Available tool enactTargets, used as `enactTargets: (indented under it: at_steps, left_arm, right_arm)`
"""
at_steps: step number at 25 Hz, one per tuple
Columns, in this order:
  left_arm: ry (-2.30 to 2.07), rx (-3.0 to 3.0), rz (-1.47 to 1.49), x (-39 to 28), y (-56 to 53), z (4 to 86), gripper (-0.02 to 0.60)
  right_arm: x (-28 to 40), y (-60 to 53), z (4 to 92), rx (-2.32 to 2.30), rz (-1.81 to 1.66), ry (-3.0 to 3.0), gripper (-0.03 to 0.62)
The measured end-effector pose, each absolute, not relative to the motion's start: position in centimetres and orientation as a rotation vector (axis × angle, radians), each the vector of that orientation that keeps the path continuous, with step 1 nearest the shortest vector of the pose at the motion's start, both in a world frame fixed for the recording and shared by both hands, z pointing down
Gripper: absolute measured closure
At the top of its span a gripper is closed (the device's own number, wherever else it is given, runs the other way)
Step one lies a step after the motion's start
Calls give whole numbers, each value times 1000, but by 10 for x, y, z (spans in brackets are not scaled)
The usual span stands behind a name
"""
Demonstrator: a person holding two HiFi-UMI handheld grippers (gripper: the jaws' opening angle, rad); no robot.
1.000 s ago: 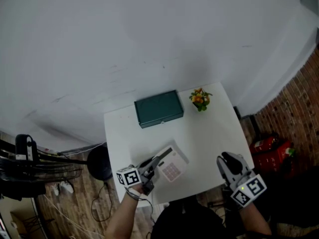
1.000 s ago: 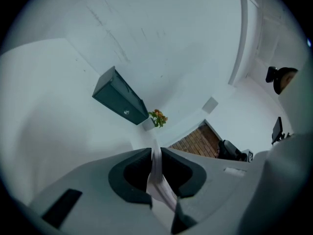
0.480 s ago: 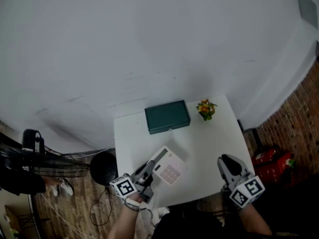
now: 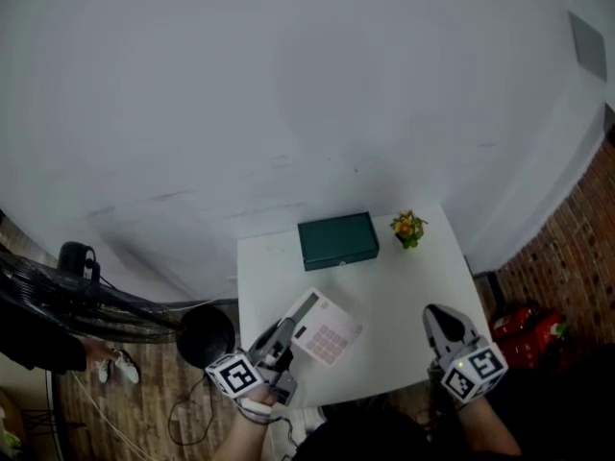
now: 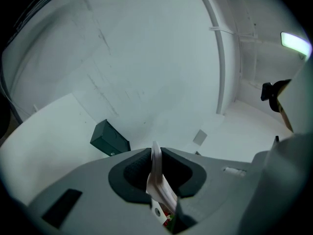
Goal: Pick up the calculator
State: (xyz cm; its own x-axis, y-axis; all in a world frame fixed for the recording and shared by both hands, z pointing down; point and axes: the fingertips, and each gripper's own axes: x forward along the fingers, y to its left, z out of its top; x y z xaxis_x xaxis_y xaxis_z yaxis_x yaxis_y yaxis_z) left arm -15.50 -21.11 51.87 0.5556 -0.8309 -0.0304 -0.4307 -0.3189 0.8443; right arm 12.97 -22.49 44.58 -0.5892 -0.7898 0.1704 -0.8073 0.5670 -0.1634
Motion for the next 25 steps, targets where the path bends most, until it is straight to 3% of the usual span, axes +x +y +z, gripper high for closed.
enactTargets:
  at_steps: [11,25]
  left_arm:
    - [-1078,1995,-750,-184,-176,460,528]
    - [-1107,2022,-965,-164,-168,387,528]
  right_arm:
    - [113,-232,433,1353,295,-2750,597]
    - [117,-250,417,1228,174,-2798,597]
